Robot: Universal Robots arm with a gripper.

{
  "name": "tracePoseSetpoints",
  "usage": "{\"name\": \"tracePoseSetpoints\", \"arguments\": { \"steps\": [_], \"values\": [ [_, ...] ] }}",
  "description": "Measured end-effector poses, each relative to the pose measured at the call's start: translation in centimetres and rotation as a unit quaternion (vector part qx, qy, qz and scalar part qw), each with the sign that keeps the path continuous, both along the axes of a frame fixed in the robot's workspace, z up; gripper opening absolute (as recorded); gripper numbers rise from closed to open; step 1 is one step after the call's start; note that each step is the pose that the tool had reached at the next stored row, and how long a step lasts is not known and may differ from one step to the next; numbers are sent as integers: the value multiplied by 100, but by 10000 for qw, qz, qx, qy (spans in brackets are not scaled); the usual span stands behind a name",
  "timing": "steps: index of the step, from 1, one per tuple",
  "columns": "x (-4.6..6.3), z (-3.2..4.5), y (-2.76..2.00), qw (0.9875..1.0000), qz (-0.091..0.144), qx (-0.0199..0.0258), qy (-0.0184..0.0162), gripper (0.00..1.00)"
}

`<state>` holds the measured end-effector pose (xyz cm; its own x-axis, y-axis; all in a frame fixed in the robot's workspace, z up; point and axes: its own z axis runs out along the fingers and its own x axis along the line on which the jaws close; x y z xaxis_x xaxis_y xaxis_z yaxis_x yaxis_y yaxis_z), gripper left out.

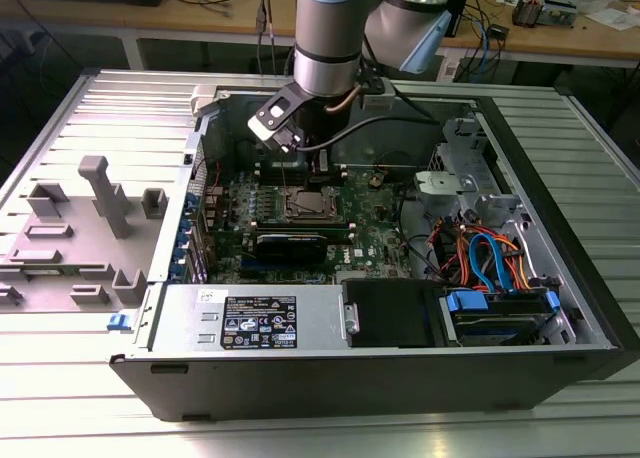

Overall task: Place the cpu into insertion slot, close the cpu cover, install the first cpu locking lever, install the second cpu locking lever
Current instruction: 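Install the first cpu locking lever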

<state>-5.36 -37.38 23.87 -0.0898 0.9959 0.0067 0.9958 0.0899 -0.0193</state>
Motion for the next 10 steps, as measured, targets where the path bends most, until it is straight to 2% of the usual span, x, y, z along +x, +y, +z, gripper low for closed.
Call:
{"name": "tracePoseSetpoints", "arguments": {
  "steps": [10],
  "values": [
    [0, 114, 0, 10000, 0, 2, 0, 11]
  ]
}}
